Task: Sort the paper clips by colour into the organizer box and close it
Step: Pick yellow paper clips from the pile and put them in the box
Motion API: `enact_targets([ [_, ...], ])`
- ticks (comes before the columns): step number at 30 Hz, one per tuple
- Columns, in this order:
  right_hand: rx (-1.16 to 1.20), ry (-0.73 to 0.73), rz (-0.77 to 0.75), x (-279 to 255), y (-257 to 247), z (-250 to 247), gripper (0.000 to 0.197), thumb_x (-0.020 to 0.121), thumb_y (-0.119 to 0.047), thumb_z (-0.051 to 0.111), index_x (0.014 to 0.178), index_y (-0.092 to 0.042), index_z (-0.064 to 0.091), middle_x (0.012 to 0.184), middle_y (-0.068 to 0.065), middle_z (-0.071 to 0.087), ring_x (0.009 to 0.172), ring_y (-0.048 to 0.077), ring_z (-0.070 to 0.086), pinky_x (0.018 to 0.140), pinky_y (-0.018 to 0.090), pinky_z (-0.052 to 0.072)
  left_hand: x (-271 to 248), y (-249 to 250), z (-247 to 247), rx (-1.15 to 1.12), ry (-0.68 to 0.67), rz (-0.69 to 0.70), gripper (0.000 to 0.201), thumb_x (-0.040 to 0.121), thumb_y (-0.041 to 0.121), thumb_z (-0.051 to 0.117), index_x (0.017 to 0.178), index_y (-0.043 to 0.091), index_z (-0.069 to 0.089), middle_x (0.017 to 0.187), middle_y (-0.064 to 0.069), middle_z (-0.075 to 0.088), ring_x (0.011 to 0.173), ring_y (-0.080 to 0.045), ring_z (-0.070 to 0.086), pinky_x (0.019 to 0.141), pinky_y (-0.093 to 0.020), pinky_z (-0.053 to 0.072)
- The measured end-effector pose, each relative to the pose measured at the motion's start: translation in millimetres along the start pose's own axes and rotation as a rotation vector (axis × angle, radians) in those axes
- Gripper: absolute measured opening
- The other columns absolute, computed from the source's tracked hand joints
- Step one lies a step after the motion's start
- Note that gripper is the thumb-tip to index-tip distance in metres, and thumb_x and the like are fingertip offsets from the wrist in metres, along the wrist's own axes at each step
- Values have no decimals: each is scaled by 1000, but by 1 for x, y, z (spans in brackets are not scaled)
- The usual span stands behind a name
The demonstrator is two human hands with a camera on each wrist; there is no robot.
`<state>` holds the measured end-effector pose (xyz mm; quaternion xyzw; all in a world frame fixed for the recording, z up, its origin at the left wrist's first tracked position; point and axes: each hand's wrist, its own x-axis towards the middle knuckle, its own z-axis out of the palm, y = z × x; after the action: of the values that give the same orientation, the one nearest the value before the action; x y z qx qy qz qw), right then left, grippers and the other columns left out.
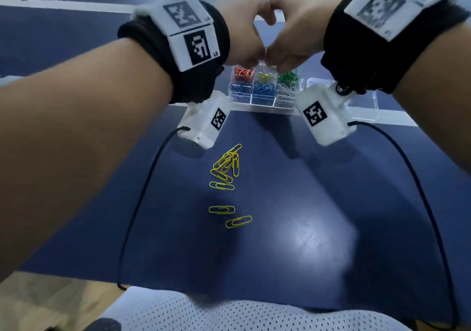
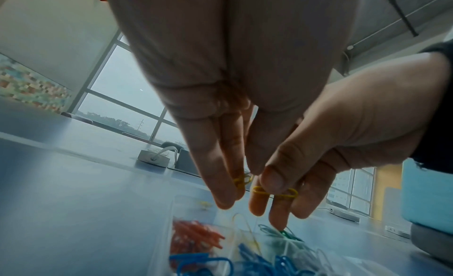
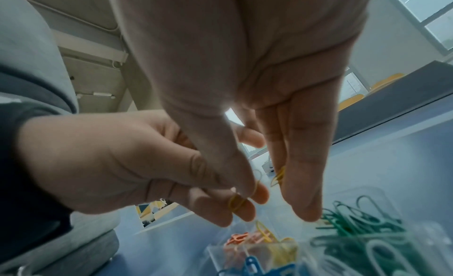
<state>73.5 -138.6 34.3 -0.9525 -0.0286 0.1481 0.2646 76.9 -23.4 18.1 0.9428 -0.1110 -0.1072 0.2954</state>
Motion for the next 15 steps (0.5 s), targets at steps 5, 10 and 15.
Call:
enact_targets([
  [5, 76, 56, -2, -3, -3, 3, 49, 84, -1, 59, 129, -16, 47, 86, 9, 66, 78, 22, 71, 76, 38, 60, -2, 0, -1, -152, -19, -6, 46, 90, 4, 54, 133, 19, 47, 105, -14, 70, 91, -23, 71, 81, -38, 60],
  [10, -27, 80, -9, 6, -3, 0, 44, 89, 0, 55, 130, -12, 50, 99, 13, 71, 88, 27, 71, 83, 42, 57, -5, -4, -3, -180, 17, 1, 38, 92, 2, 47, 128, 16, 49, 101, -9, 69, 89, -19, 70, 78, -34, 60],
  [15, -175, 83, 26, 16, 10, -4, 18, 85, -13, 62, 101, -12, 71, 88, 12, 73, 71, 24, 68, 50, 22, 49, -27, -13, -11, 51, -24, 30, 10, 89, 15, 56, 93, 21, 62, 69, 7, 63, 60, -10, 62, 64, -26, 55],
])
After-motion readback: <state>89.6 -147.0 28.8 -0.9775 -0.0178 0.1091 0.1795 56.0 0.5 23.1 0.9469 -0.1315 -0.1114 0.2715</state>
